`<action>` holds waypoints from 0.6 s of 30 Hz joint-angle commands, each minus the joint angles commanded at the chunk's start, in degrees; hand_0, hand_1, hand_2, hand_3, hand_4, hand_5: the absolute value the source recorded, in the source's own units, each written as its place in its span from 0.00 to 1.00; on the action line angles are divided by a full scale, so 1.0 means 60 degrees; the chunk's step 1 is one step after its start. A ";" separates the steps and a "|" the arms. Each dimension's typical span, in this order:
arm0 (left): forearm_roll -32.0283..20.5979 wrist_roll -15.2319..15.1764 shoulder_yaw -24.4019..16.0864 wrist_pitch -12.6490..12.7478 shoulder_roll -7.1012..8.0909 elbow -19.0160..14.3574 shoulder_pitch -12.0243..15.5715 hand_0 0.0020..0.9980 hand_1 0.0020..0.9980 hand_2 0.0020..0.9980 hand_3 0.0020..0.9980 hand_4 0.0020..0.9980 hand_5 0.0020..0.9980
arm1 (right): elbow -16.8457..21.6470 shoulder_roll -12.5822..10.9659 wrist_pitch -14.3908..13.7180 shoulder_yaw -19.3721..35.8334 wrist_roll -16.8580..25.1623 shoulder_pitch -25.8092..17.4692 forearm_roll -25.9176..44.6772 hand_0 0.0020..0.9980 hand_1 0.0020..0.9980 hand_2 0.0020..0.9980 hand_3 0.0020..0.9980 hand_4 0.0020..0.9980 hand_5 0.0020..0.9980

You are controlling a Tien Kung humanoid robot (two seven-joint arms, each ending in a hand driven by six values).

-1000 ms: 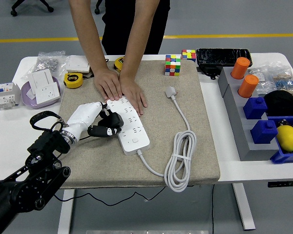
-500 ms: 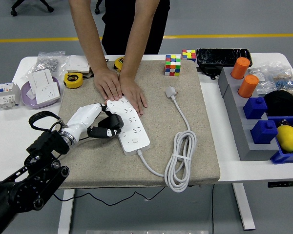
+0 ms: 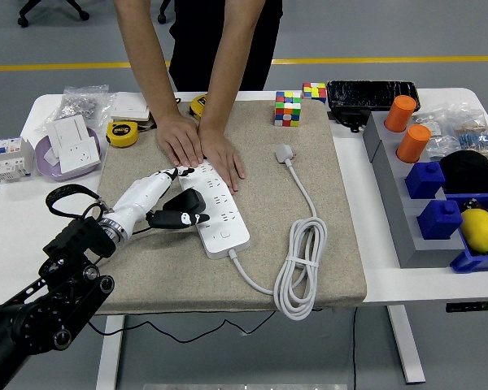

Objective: Pick up the plug,place it near the board,insert it into the board,press the button

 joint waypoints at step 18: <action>-0.3710 0.0563 -0.0345 0.1638 -0.0430 -0.3661 0.2662 0.98 1.00 0.98 0.93 1.00 1.00 | 0.0000 0.0044 -0.0001 0.0070 0.0015 -0.0020 -0.0024 0.88 0.73 0.72 0.72 1.00 0.68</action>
